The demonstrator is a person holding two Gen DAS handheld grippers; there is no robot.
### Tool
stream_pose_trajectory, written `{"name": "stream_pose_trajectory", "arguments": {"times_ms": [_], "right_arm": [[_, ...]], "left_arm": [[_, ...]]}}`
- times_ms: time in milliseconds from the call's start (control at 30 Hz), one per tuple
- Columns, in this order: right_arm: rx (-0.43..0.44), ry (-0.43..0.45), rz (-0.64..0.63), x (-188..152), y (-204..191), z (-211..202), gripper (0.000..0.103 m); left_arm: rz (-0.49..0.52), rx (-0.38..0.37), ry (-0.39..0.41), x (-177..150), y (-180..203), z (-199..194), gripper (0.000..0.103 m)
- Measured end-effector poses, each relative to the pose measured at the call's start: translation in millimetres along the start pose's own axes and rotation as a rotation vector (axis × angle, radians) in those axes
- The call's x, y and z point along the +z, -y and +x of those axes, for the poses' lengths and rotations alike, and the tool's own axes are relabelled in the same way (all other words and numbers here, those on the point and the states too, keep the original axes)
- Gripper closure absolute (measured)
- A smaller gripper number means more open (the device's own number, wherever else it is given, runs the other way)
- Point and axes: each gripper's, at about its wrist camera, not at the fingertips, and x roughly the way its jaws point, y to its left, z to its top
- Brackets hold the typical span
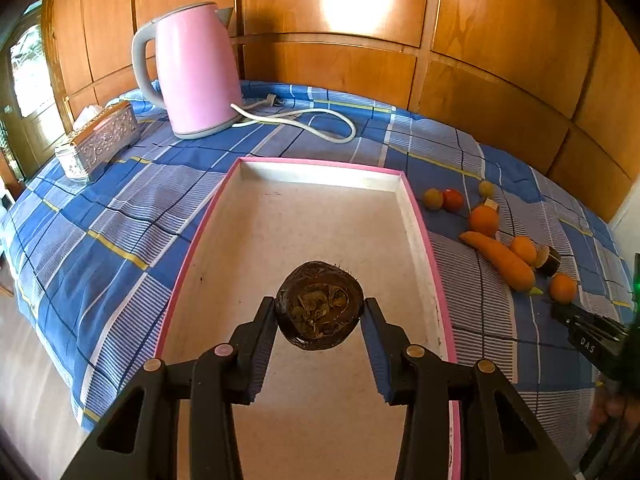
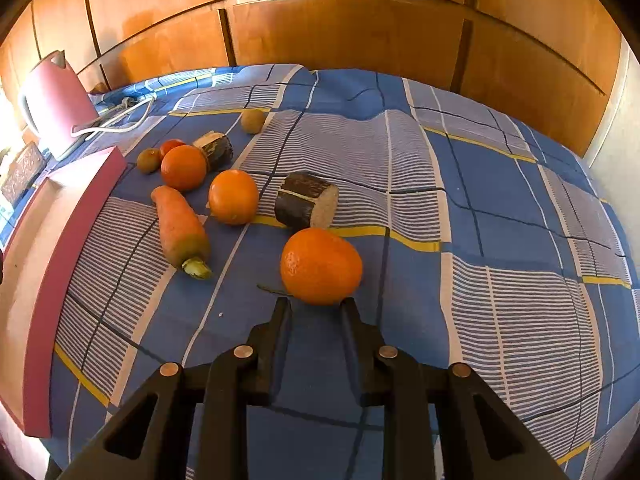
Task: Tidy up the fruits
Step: 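Carry the passion fruit over the pink-rimmed tray and open the left gripper, then lift the open left gripper away from the fruit in the tray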
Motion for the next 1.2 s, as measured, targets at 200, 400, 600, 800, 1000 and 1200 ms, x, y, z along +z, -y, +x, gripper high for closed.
{"name": "stream_pose_trajectory", "arguments": {"times_ms": [200, 400, 600, 800, 1000, 1200], "right_arm": [[0.003, 0.003, -0.003, 0.4, 1.5, -0.2, 0.078], [0.004, 0.009, -0.002, -0.6, 1.6, -1.1, 0.078], [0.005, 0.014, -0.003, -2.9, 1.2, -3.0, 0.084], [0.011, 0.015, -0.001, -6.1, 1.5, -6.1, 0.091], [0.025, 0.019, -0.004, -12.1, -0.3, -11.2, 0.094], [0.060, 0.024, -0.021, -19.1, -8.0, -18.2, 0.094]], "left_arm": [[0.000, 0.006, 0.029, 1.8, 0.2, -8.9, 0.054], [0.024, -0.006, 0.076, 3.2, 4.8, -27.1, 0.050], [0.062, -0.021, 0.136, 4.2, 13.2, -50.3, 0.048], [0.093, -0.038, 0.165, 1.0, 22.2, -64.2, 0.047], [0.111, -0.044, 0.168, -4.6, 28.2, -70.0, 0.047], [0.121, -0.048, 0.162, -8.7, 31.2, -71.3, 0.046]]}}
